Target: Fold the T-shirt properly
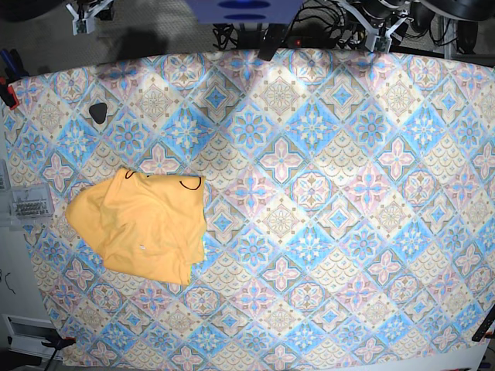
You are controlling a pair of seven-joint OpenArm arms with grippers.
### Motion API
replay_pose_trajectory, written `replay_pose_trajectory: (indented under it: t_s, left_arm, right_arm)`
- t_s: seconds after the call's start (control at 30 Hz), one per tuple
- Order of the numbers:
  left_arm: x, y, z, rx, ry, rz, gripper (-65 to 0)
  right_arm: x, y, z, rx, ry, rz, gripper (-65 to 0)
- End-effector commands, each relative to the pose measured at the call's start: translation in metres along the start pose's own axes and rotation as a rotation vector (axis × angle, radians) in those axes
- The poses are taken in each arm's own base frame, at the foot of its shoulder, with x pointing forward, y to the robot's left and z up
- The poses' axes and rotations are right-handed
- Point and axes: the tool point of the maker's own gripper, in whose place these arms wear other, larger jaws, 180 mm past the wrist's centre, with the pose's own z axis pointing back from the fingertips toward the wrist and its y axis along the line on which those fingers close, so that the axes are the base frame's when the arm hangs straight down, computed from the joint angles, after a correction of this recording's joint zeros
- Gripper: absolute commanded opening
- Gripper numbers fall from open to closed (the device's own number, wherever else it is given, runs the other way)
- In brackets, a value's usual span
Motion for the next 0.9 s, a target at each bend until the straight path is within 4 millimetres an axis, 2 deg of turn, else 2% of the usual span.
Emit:
replay_pose_trajectory:
  t_s: [0.0, 0.1, 0.37, 0.53, 0.63, 0.87]
  left_arm:
    - [-0.005, 0.000, 0.003, -0.003, 0.008, 0.003, -56.4]
    - [-0.015, -0.001, 0.003, -0.006, 0.033, 0.012, -56.4]
    - [-0.038, -0.001, -0.001, -0.015, 0.088, 0.041, -56.4]
    - [-0.063, -0.001, -0.010, -0.028, 0.150, 0.080, -56.4]
    - [-0.060, 0.003, -0.014, -0.021, 0.146, 0.079, -56.4]
    - [-0.061, 0.004, -0.016, -0.003, 0.161, 0.050, -56.4]
  right_arm:
    - [-0.005, -0.004, 0.004, -0.005, 0.001, -0.006, -64.8]
    - [-0.022, -0.003, 0.002, -0.003, 0.037, -0.033, -64.8]
    - [-0.045, 0.015, -0.006, 0.045, 0.053, -0.064, -64.8]
    - [-0.056, 0.019, -0.009, 0.055, 0.068, -0.082, -64.8]
    - [-0.067, 0.019, -0.009, 0.054, 0.092, -0.096, -64.8]
    - [-0.068, 0.019, -0.009, 0.054, 0.096, -0.098, -64.8]
